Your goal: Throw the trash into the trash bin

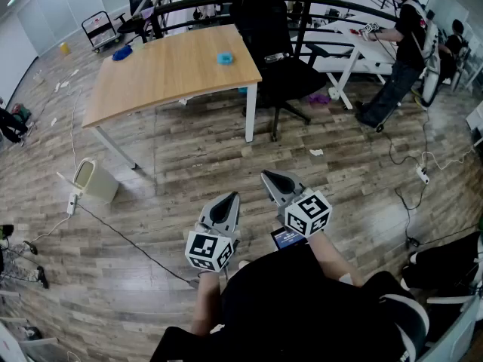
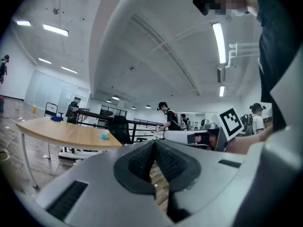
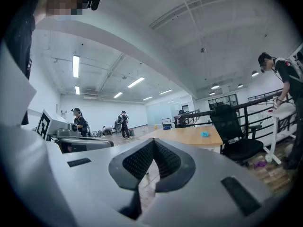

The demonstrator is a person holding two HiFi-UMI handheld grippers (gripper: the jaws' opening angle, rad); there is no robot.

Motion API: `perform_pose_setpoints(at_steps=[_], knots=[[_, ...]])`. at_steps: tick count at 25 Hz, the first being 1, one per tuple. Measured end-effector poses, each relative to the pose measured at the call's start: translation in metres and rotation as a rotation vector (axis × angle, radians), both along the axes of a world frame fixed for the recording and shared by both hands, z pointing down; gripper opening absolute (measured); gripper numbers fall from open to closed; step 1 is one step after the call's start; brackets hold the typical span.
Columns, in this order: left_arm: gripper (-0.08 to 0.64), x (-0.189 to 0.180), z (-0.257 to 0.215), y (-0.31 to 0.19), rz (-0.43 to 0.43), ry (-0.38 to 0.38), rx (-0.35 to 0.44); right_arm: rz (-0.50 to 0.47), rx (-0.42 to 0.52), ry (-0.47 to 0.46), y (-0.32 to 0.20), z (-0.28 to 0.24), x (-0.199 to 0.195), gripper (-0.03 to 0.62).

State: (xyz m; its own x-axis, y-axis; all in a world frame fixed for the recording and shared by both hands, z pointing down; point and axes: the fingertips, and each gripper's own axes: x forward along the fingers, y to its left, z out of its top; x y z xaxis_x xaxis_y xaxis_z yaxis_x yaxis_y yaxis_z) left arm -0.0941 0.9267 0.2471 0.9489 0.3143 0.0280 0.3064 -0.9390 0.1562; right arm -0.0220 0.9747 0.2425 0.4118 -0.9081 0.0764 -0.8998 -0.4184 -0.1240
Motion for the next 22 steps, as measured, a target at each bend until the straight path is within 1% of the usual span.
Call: perform_pose_setpoints(at_steps=[3, 6, 11, 16, 20, 22], knots=[[0.008, -0.004, 0.003, -0.006, -0.012, 0.008, -0.007, -0.009, -0.009, 0.017, -0.005, 0.001, -0.003, -0.006], [0.008, -0.003, 0.007, -0.017, -0.032, 0.010, -0.031, -0.017, -0.030, 0.030, -0.012, 0.005, -0.004, -0.005], [0.008, 0.014, 0.012, -0.018, -0.022, 0.002, -0.047, -0.001, -0.057, 0.036, -0.011, 0.007, 0.012, -0.006], [0.008, 0.049, 0.014, -0.019, -0.002, -0.026, -0.034, 0.016, -0.047, 0.028, -0.014, 0.008, 0.049, -0.005], [0.008, 0.094, 0.018, -0.029, -0.003, -0.058, 0.010, 0.019, -0.022, -0.007, -0.032, 0.017, 0.103, -0.006], [0.008, 0.120, 0.017, -0.038, -0.001, -0.069, 0.031, 0.011, -0.001, -0.007, -0.047, 0.015, 0.133, -0.005]])
